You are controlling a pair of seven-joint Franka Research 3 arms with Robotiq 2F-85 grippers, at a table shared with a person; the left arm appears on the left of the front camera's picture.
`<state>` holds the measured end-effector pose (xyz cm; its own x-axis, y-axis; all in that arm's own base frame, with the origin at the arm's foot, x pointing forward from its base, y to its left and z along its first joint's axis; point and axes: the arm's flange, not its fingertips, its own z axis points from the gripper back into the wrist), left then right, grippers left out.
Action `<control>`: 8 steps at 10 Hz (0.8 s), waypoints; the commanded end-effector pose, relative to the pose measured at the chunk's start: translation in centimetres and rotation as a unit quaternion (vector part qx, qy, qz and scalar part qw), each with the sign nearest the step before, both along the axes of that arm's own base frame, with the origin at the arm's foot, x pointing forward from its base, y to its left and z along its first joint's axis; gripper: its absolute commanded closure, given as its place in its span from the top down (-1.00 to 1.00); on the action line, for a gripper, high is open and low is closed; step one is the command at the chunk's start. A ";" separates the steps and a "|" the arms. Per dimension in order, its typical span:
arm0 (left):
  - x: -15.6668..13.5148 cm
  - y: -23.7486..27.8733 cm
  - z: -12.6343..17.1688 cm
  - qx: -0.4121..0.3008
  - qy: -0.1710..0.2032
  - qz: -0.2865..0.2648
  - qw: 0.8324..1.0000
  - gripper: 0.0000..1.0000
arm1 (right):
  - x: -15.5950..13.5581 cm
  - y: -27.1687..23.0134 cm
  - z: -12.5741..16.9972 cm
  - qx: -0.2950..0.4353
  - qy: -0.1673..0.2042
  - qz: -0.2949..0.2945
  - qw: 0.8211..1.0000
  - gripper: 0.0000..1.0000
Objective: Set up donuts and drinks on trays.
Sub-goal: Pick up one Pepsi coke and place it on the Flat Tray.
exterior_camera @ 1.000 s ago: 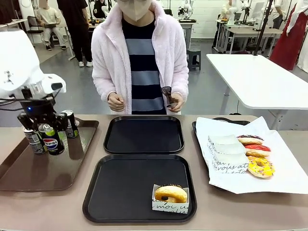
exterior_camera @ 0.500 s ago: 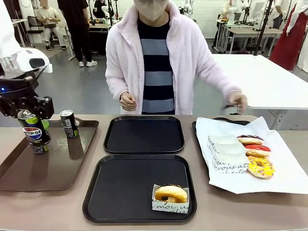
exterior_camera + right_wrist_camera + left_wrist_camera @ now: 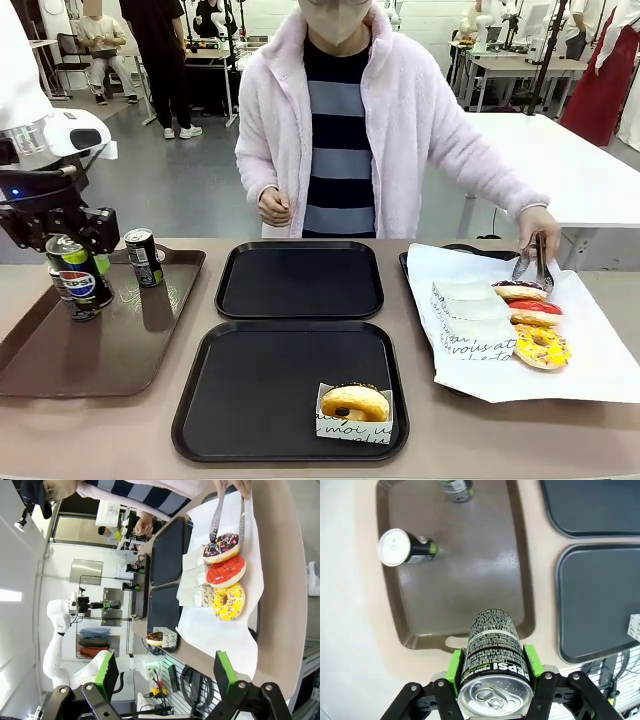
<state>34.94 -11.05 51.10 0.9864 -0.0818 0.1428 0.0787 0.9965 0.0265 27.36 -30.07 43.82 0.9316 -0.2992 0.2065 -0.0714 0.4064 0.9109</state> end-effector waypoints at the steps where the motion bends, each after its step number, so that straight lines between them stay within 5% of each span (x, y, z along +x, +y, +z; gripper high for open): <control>1: -0.8 -4.8 -0.9 -0.032 -0.006 -0.079 0.996 0.17 | -0.1 -0.1 0.0 0.005 -0.003 -0.001 1.000 1.00; 4: -1.0 -13.3 -3.4 -0.037 0.027 -0.147 0.988 0.17 | -0.1 -0.1 0.0 0.005 -0.003 -0.001 1.000 1.00; 8: 0.7 -20.7 -7.1 -0.016 0.045 -0.165 0.985 0.17 | -0.1 -0.1 0.0 0.005 -0.003 -0.001 1.000 1.00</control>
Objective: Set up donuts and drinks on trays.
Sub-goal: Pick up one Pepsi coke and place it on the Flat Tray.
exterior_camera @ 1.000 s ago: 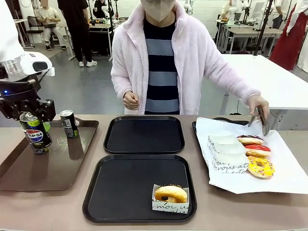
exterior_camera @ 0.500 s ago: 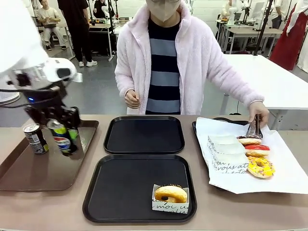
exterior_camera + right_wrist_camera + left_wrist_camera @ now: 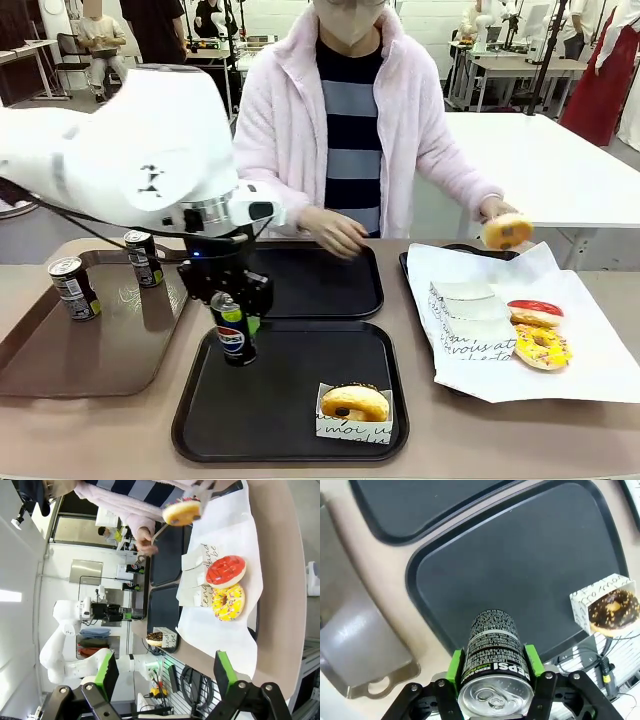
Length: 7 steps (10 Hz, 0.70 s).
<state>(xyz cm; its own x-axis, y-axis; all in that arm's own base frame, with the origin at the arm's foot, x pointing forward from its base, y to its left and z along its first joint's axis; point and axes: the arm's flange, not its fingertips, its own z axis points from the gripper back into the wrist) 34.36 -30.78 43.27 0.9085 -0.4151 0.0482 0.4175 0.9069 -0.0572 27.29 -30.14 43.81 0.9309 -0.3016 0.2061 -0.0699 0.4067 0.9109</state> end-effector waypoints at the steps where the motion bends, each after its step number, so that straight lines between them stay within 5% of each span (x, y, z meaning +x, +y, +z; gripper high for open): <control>1: 1.5 -2.0 -0.1 0.016 -0.020 0.003 1.000 0.17 | 0.0 -0.1 0.0 0.005 -0.004 0.001 1.000 1.00; 7: 2.0 -3.0 -5.7 0.051 -0.044 -0.012 0.998 0.17 | 0.0 -0.1 0.0 0.005 -0.004 0.001 1.000 1.00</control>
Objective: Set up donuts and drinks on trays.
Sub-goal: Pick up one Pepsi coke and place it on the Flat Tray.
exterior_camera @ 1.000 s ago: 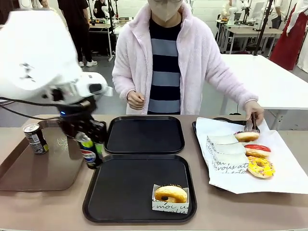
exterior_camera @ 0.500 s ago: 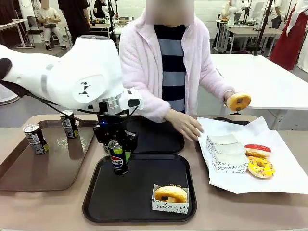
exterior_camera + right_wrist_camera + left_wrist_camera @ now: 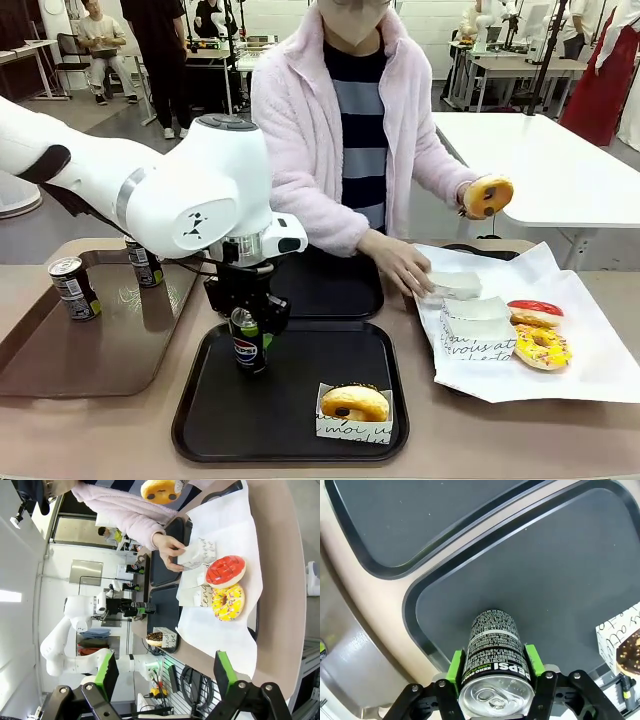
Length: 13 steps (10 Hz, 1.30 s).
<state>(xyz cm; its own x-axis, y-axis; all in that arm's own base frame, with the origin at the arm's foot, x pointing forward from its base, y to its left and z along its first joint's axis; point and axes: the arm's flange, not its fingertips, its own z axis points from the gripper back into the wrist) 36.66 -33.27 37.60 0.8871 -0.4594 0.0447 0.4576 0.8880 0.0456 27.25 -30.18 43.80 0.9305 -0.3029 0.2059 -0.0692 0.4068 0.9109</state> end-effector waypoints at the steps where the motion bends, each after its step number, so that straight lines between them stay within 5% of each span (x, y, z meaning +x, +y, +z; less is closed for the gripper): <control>1: -0.2 -0.5 -0.3 0.005 -0.023 0.007 1.000 0.17 | 0.0 0.0 0.0 0.005 -0.004 0.001 1.000 1.00; 2: -0.2 -0.4 -0.4 0.001 -0.024 0.002 1.000 0.17 | 0.0 0.0 0.0 0.005 -0.004 0.001 1.000 1.00; 3: -0.3 -0.5 -0.5 -0.001 -0.022 0.002 1.000 1.00 | 0.0 0.0 0.0 0.005 -0.004 0.001 1.000 1.00; 10: 0.0 0.4 0.5 -0.011 -0.012 0.005 1.000 1.00 | 0.0 0.0 0.0 0.005 -0.004 0.001 1.000 1.00; 13: -1.0 2.2 4.8 -0.009 -0.006 0.023 1.000 1.00 | 0.0 0.0 0.0 0.005 -0.004 0.001 1.000 1.00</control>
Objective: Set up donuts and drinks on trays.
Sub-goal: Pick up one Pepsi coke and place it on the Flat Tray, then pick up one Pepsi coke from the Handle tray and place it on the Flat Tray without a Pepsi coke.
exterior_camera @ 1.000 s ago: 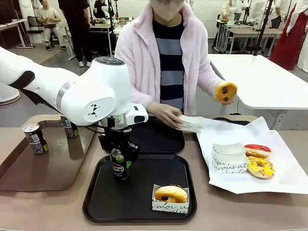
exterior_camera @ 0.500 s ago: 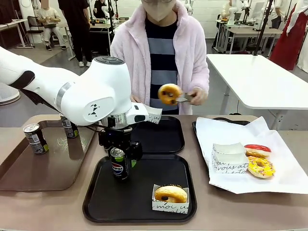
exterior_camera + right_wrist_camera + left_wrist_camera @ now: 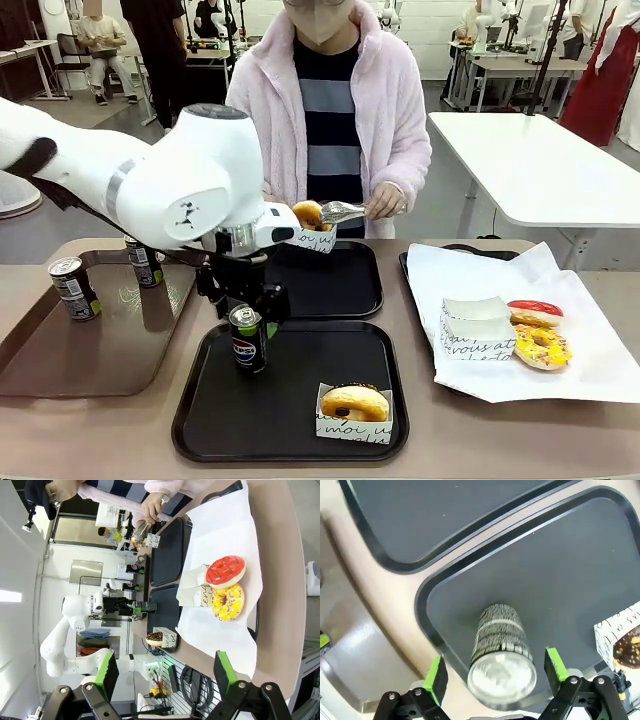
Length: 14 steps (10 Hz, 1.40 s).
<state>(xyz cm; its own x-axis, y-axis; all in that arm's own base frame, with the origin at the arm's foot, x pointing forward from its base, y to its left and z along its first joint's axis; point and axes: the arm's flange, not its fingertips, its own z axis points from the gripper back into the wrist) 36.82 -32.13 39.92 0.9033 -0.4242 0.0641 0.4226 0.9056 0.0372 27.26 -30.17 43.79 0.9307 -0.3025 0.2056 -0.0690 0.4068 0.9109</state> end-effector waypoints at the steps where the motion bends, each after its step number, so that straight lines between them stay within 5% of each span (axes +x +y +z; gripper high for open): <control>1: -2.4 1.6 4.6 -0.009 -0.012 -0.012 1.000 1.00 | 0.0 -0.1 0.0 0.005 -0.004 0.001 1.000 1.00; 6: -6.4 3.2 7.8 -0.010 -0.026 -0.025 0.999 1.00 | 0.0 -0.1 0.0 0.005 -0.004 0.001 1.000 1.00; 11: -5.7 2.3 8.5 -0.010 -0.026 -0.026 0.999 1.00 | 0.0 -0.1 0.0 0.005 -0.004 0.001 1.000 1.00; 14: 0.6 15.2 11.3 -0.040 -0.039 0.149 0.987 1.00 | 0.0 -0.1 0.0 0.005 -0.004 0.001 1.000 1.00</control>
